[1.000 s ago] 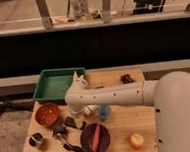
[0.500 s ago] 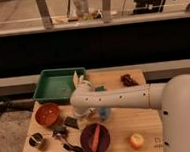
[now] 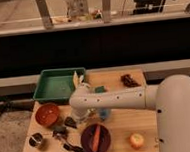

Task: Wipe table surface with eraser

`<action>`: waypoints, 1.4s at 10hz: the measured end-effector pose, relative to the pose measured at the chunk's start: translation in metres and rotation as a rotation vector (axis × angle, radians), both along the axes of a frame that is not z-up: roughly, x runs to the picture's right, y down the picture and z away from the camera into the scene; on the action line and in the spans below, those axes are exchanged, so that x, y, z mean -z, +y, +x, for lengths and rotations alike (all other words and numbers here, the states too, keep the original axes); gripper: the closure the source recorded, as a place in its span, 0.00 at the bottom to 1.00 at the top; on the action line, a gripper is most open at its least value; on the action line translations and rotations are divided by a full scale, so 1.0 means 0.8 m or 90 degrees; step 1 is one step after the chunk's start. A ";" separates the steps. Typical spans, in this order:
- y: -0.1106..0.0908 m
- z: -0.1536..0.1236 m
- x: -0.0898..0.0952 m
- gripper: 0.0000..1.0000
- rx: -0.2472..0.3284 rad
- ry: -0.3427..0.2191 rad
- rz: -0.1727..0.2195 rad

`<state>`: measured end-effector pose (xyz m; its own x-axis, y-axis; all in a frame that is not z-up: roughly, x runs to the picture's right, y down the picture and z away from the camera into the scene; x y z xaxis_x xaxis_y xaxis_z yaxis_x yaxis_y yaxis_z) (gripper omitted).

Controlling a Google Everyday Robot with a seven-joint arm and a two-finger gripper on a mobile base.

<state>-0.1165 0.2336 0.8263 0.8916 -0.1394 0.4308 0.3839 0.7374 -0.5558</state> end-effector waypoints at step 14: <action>-0.226 0.093 0.069 0.81 0.037 0.000 0.114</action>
<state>-0.0423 0.0531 0.7715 0.8799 -0.2660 0.3938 0.4290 0.8011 -0.4174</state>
